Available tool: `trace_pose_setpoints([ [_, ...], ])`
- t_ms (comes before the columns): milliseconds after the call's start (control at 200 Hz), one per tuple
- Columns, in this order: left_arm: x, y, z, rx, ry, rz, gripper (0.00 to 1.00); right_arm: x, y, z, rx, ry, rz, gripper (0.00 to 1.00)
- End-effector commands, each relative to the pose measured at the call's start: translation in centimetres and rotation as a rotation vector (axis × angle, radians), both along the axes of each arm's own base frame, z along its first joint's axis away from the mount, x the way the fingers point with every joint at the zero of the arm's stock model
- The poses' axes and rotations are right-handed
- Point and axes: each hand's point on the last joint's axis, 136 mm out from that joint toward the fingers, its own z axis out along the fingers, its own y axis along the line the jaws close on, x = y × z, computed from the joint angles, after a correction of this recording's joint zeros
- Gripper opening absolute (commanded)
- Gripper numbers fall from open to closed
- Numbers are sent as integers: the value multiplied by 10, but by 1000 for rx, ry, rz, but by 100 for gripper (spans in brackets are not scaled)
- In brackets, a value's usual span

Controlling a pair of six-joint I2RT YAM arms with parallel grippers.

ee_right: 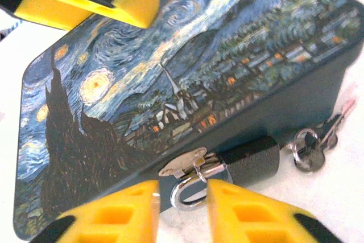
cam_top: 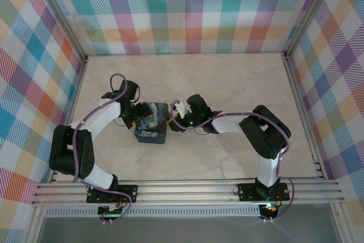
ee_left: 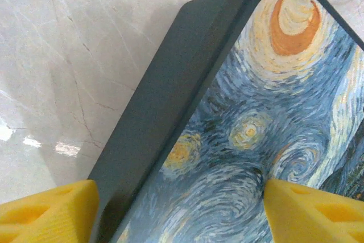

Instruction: Unlock the padlock with the key

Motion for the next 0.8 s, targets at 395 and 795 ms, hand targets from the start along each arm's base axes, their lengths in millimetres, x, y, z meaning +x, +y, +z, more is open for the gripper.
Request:
trace_pose_setpoints([
  [395,-41,11,52,245,-77,-187,100,38,-22,44,39,137,-237,51],
  [795,-33,-52,55,484,-129,-474,100,76,-118,79,5,34,-581,100],
])
